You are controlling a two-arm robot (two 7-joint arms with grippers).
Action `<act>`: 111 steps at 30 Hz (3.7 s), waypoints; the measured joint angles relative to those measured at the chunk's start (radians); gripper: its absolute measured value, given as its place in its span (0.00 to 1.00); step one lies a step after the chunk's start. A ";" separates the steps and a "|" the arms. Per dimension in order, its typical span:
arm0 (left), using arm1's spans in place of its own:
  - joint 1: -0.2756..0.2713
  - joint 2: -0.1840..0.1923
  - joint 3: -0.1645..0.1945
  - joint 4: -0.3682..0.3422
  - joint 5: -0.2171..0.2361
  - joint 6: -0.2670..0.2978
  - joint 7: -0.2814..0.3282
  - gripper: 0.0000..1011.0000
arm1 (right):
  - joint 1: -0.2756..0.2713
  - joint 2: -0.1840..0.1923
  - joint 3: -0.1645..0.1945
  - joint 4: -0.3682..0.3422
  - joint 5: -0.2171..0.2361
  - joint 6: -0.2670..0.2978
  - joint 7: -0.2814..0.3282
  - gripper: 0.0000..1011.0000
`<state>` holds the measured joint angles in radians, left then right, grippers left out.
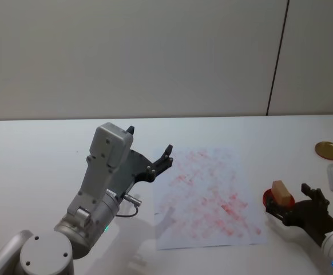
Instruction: Use the one hand to pick up the stamp and affix it onto the A4 paper.
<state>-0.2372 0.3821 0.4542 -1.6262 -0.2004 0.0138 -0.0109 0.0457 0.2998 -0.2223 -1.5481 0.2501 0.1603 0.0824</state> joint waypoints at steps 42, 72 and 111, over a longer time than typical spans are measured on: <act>0.000 0.000 0.000 0.000 0.000 0.000 0.000 0.98 | 0.102 -0.045 -0.002 0.117 -0.062 -0.052 0.042 0.22; 0.000 0.000 0.000 0.000 0.000 0.000 0.000 0.98 | 0.071 -0.054 -0.062 0.046 -0.092 -0.054 0.270 0.22; 0.000 0.000 0.000 0.000 0.000 0.000 0.000 0.98 | 0.032 -0.030 -0.092 0.043 -0.140 -0.032 0.351 0.22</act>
<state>-0.2372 0.3821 0.4542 -1.6262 -0.2004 0.0138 -0.0109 0.0779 0.2694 -0.3148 -1.5052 0.1098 0.1284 0.4334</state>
